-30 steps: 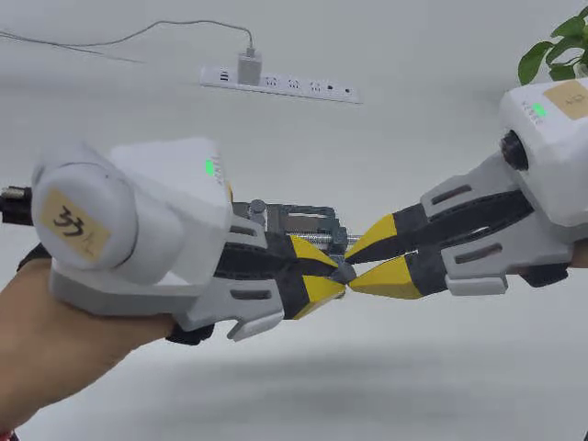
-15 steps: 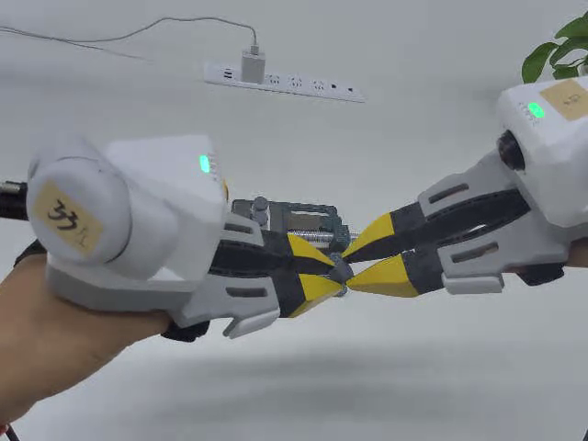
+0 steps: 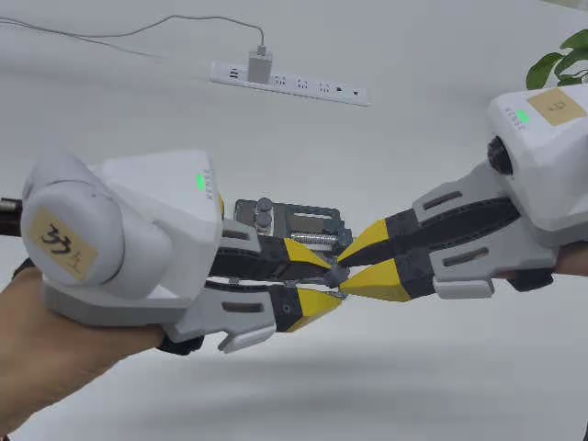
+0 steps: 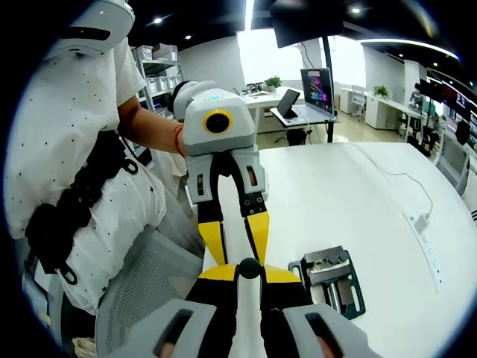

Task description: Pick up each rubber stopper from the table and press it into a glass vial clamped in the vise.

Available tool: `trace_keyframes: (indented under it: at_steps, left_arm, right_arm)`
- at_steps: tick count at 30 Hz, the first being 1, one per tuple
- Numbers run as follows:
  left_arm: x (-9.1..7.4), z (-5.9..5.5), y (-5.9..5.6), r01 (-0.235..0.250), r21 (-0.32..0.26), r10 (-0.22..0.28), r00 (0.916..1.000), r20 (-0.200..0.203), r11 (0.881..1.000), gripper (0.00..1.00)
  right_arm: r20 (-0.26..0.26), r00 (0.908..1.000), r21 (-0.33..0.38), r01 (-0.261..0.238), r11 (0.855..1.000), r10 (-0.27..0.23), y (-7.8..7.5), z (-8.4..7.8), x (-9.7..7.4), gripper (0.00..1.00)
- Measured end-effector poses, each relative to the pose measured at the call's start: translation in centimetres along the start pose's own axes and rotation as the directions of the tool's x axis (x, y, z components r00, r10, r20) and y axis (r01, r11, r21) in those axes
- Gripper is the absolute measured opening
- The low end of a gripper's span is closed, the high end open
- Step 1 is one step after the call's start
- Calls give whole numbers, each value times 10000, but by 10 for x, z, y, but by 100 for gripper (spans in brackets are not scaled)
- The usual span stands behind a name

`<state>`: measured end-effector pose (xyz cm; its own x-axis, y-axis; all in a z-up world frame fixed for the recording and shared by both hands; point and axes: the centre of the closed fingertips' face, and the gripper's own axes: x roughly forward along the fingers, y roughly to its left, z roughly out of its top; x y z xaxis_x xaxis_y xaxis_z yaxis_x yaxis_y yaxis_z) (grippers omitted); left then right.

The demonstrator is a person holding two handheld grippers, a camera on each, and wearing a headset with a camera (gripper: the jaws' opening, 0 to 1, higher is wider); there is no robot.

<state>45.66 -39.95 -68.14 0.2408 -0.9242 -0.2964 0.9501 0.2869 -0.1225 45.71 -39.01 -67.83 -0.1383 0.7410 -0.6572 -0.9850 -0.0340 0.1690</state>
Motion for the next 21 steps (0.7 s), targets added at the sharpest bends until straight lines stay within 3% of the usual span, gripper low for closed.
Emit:
trace_keyframes:
  at_steps: [8, 11, 21]
  left_arm:
    - [-20, -16, 15, -606, -274, 605, 9982, -42, 9978, 23]
    - [-29, -23, 22, -856, -525, 857, 9963, 0, 9949, 27]
    - [-57, -40, 46, -1695, -448, 1712, 9845, 380, 9845, 49]
  right_arm:
    - [109, 9991, 316, 407, 9987, -410, -19, 12, 2, 5]
    - [-11, 9978, 316, 661, 9973, -661, -27, 15, 7, 5]
    - [-655, 9876, 466, 1455, 9883, -1423, -60, 21, 32, 5]
